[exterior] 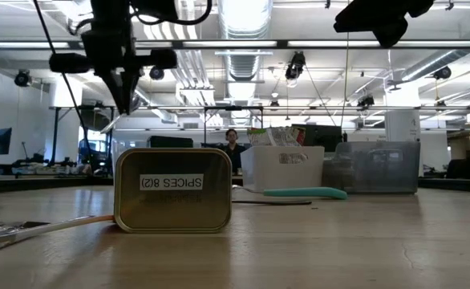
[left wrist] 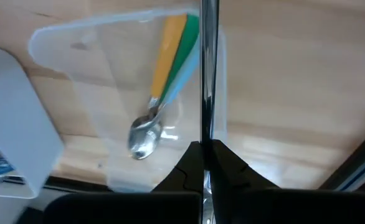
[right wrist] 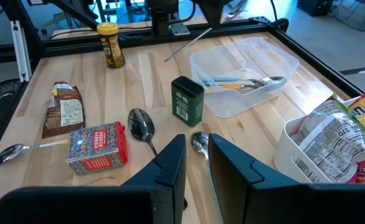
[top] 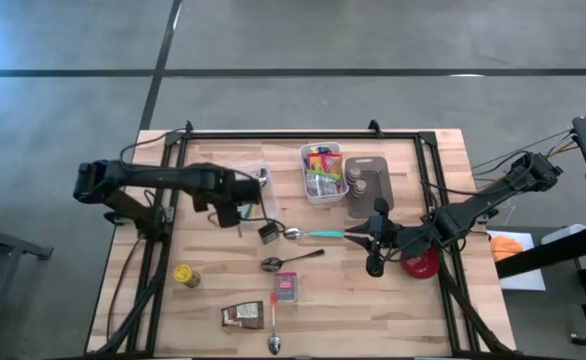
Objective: Pick & Place Food Item
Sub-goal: Put the silver spoon into the transparent bin
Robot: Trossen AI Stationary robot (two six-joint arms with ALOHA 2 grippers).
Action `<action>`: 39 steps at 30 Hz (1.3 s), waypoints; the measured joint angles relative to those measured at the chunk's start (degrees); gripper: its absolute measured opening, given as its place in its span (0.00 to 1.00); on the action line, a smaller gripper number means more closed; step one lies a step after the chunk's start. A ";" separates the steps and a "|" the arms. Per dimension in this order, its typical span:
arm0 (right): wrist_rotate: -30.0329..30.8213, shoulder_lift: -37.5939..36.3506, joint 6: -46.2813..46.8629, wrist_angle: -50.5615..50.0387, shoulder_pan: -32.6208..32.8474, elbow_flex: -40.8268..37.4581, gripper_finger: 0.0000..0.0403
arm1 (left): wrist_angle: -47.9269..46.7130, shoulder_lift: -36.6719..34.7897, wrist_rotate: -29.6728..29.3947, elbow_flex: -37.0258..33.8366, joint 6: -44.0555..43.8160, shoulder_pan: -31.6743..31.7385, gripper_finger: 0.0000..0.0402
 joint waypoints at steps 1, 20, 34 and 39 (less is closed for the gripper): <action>0.00 0.00 0.00 -0.01 0.00 0.00 0.17 | 0.09 -0.02 0.00 0.51 2.09 0.79 0.00; 0.02 0.00 -0.02 0.00 0.02 0.00 0.17 | 5.48 0.00 8.88 2.30 34.72 15.45 0.00; 0.02 0.02 0.00 0.00 0.00 0.00 0.17 | 17.01 0.15 9.01 -3.07 39.18 15.54 0.00; 0.02 0.02 -0.02 -0.02 0.00 -0.02 0.17 | 21.09 0.15 9.00 -4.01 42.50 15.54 0.00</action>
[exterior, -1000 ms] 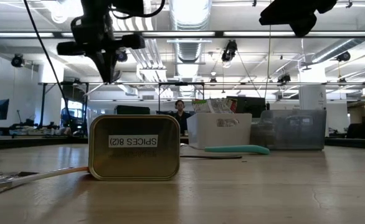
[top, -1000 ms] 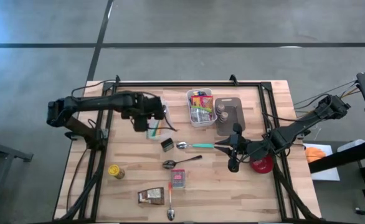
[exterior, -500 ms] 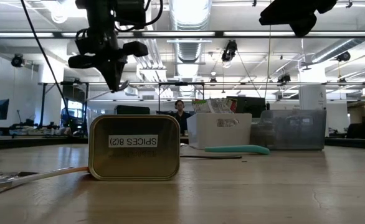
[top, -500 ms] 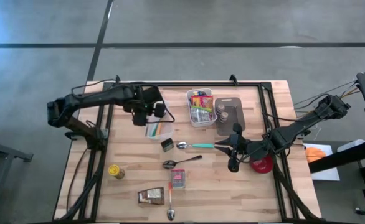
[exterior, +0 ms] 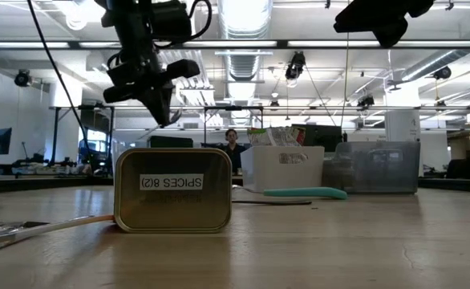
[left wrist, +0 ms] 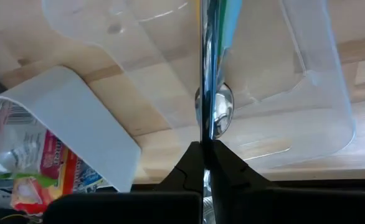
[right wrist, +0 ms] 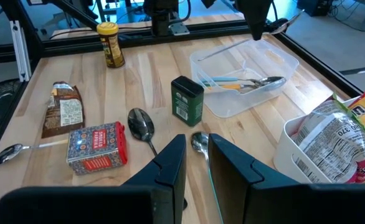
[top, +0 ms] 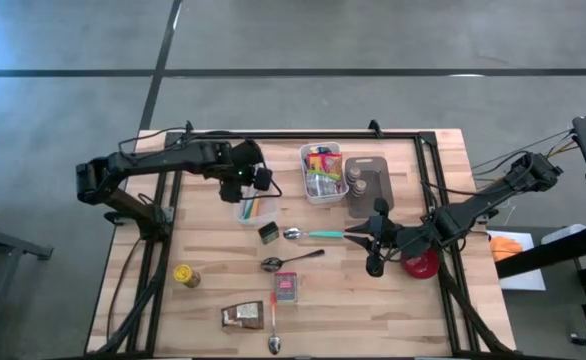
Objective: Pick & Place Food Item
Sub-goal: Put the silver spoon into the transparent bin
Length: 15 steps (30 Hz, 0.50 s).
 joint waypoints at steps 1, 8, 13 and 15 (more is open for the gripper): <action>0.00 0.00 0.02 0.02 0.02 0.00 0.17 | 0.20 0.00 -0.01 -0.40 -0.07 0.00 0.00; 0.00 0.00 0.00 0.02 0.02 0.00 0.17 | 3.70 0.00 1.50 -4.47 -0.83 0.00 0.00; 0.00 0.00 0.02 0.02 0.02 0.00 0.17 | 6.42 0.00 2.57 -6.48 -0.77 0.00 0.00; 0.00 0.00 0.02 0.02 0.00 0.00 0.17 | 6.38 0.00 2.58 -6.95 -0.75 0.00 0.00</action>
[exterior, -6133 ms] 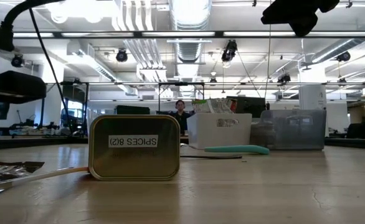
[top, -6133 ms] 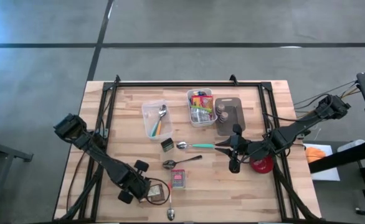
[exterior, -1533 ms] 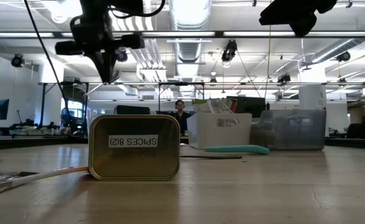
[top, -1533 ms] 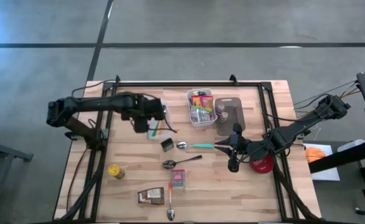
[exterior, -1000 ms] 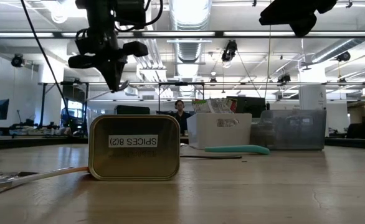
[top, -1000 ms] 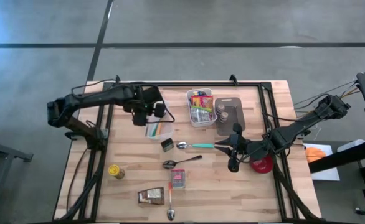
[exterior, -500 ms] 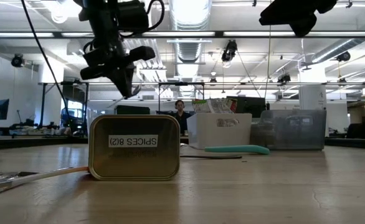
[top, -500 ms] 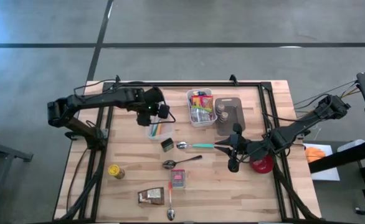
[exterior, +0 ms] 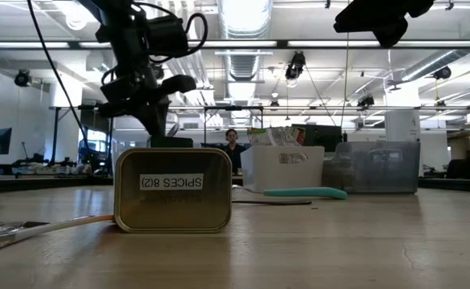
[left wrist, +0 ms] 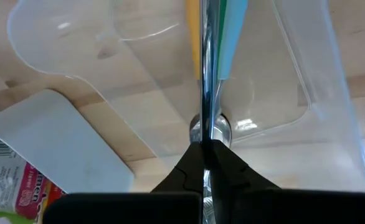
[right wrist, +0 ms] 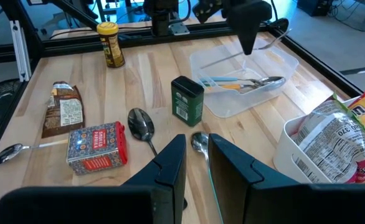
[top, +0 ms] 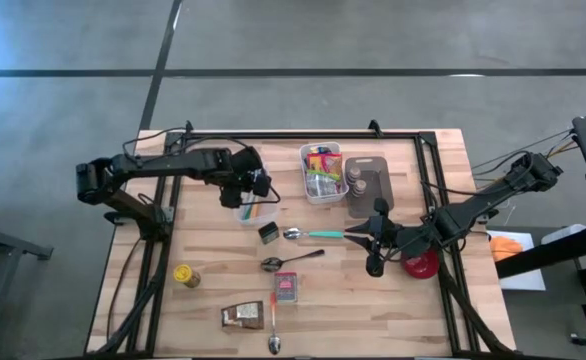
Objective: Pick & Place Food Item
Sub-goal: Put the silver spoon into the transparent bin
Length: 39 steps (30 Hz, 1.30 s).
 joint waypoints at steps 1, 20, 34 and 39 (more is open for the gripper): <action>0.00 0.00 0.00 0.00 0.01 0.00 0.17 | 0.24 0.00 0.07 -0.24 0.00 0.00 0.00; 0.00 0.00 -0.02 -0.01 0.01 0.00 0.17 | 8.86 0.00 1.38 -4.45 1.66 -0.12 0.00; 0.00 0.00 -0.02 -0.01 0.01 -0.01 0.17 | 11.85 0.02 1.92 -8.91 -2.37 -0.31 0.00; 0.00 0.00 0.00 0.00 0.02 -0.02 0.17 | 11.64 0.10 2.30 -8.30 -2.47 -0.44 0.00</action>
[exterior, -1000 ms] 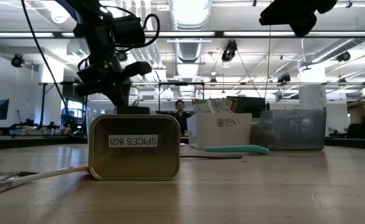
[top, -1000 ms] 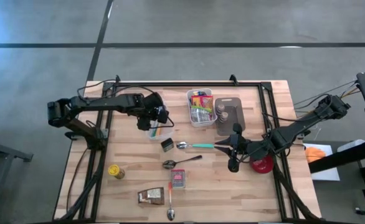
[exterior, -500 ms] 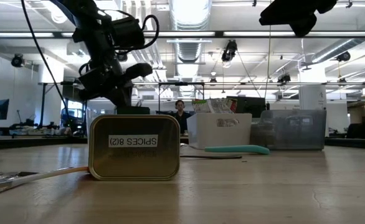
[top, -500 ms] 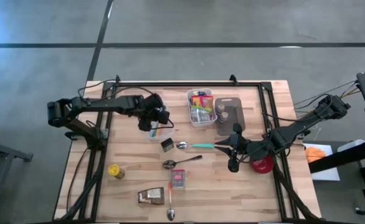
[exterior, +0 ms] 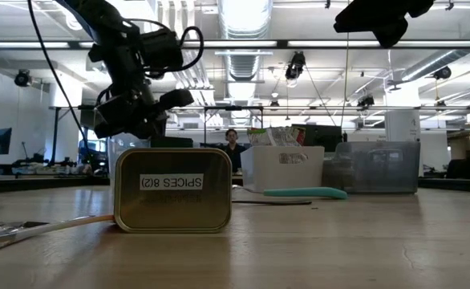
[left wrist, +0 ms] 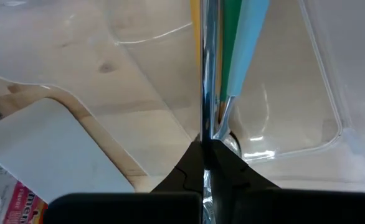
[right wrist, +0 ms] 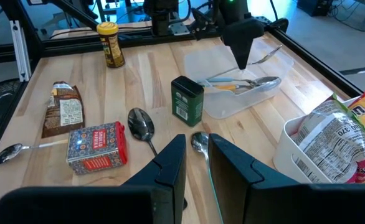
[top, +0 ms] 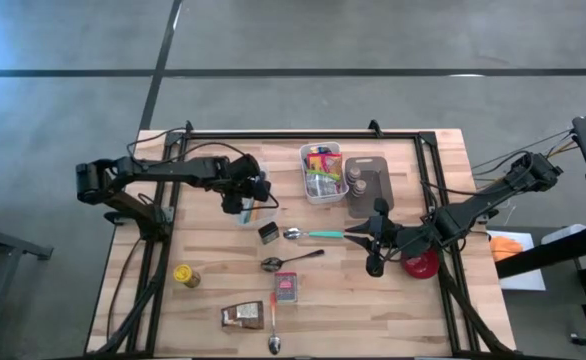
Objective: Pick & Place Food Item
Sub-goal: Put the silver spoon into the transparent bin
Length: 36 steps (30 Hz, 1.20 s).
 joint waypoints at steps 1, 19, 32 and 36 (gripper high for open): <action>0.00 0.00 0.00 0.00 -0.01 0.02 0.17 | -0.61 0.71 0.28 0.61 -0.04 0.00 0.00; -0.01 0.00 0.00 -0.02 0.00 0.00 0.17 | -15.21 11.89 -1.46 11.98 -3.61 -0.73 0.00; -0.02 0.00 0.00 0.00 0.00 0.00 0.17 | -15.27 14.77 -1.03 11.72 -3.45 -0.90 0.00; -0.02 0.00 0.00 0.00 0.00 0.00 0.17 | -15.17 14.77 -0.65 11.67 -3.40 -0.90 0.00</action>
